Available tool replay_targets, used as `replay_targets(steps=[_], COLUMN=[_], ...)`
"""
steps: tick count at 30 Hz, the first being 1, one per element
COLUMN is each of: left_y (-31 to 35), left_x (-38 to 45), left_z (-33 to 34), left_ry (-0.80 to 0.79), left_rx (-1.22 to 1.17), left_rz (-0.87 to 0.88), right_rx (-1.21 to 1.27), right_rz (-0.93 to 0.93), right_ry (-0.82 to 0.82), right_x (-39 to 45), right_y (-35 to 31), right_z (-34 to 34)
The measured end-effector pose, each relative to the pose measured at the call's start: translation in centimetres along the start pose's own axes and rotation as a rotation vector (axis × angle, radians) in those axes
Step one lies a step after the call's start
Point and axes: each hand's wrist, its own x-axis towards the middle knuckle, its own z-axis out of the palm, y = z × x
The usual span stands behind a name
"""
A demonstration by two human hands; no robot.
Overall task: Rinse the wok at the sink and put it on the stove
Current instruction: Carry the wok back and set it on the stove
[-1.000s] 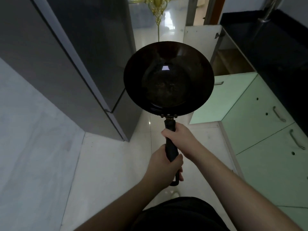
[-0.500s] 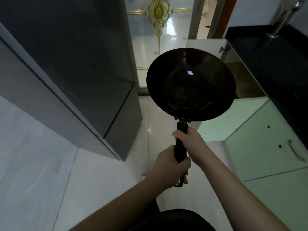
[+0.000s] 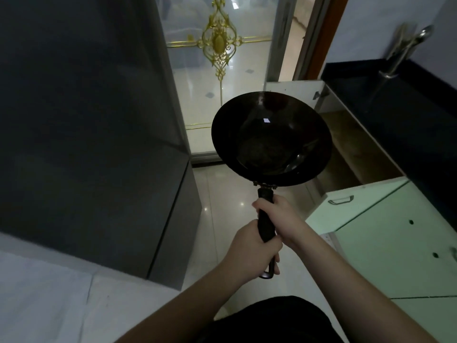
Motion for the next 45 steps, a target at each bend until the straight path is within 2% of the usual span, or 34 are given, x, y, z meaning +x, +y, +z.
replay_targets(steps=[9,16,28,35,41,45], left_y=[4.1,8.8,15.2,17.3,19.0,20.1], left_x=[10.6,20.1,31.3,38.8,46.6,50.8], left_z=[-2.4,-1.6,0.2,-0.6,-1.0,-1.2], left_ry=[-0.111,-0.176,-0.329,-0.492,-0.634,-0.718], left_rx=[0.045,0.130,0.226,0.313,0.378,0.425], left_rz=[-0.011,-0.027,0.012,0.021,0.061,0.065], right_rx=[0.058,0.194,0.250,0.294,0.321,0.372], right_rz=[0.014,0.031,0.027,0.065,0.137,0.153], right_ry=[0.112,0.157,0.258,0.402,0.614,0.693], right_x=[9.2,16.9,24.6,29.4,34.8,37.5], right_y=[-3.0,-5.4,-9.4,-10.4,-11.8,-13.4], right_z=[-3.4,-8.9,-16.8,-19.6,-21.4,-22.2])
